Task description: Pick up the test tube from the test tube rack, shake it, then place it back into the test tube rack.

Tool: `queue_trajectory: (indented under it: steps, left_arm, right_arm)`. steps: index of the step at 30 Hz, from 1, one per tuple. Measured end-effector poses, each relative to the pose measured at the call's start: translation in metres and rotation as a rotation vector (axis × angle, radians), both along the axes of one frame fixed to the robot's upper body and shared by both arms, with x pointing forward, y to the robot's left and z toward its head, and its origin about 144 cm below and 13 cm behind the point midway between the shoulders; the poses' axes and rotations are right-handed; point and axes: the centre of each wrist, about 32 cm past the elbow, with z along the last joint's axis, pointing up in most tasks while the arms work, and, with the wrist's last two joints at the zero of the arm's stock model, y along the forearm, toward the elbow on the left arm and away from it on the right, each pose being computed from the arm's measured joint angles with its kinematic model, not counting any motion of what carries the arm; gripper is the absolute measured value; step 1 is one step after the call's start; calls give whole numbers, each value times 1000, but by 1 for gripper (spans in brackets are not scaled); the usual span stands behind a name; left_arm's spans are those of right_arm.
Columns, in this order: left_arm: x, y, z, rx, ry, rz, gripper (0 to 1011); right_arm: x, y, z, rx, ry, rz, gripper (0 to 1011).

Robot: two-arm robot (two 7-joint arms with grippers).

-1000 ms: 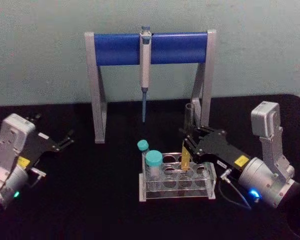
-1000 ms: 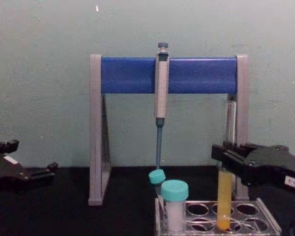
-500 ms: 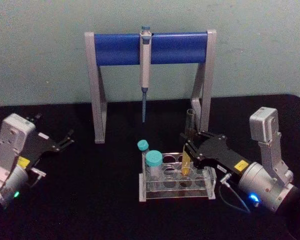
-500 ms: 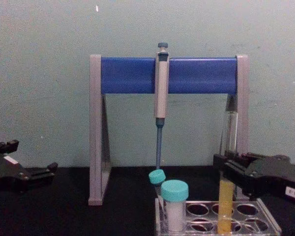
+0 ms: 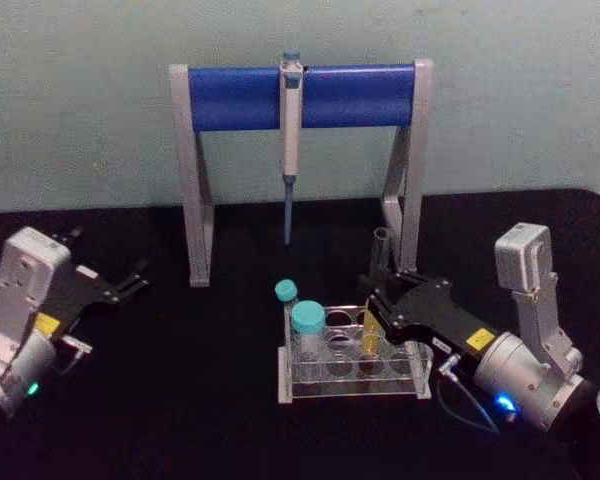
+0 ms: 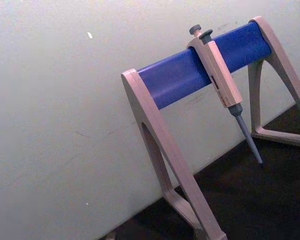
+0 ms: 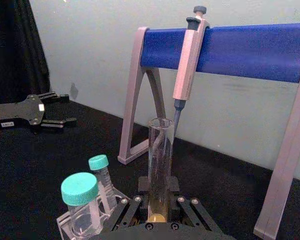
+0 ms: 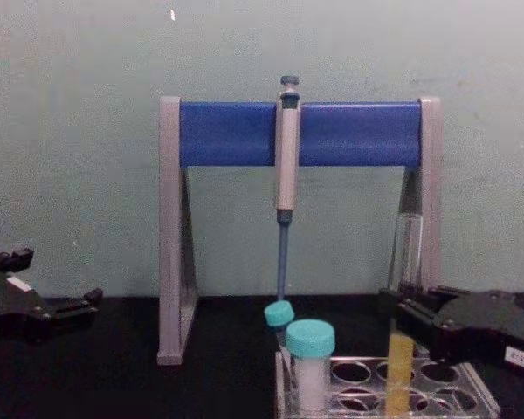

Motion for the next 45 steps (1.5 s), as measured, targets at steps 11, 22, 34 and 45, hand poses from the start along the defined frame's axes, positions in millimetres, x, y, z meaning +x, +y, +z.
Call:
queue_trajectory:
  steps: [11,22,34,45]
  left_arm:
    - [0,0,0,0,0,0,1010]
    - [0,0,0,0,0,0,1010]
    - [0,0,0,0,0,0,1010]
    - [0,0,0,0,0,0,1010]
  right_arm:
    - [0,2,-3,-6,11,-2,229]
    - [1,3,-5,-6,17,-5,229]
    - [1,3,-5,-7,17,-6,229]
    - [1,3,-5,-9,19,-6,487]
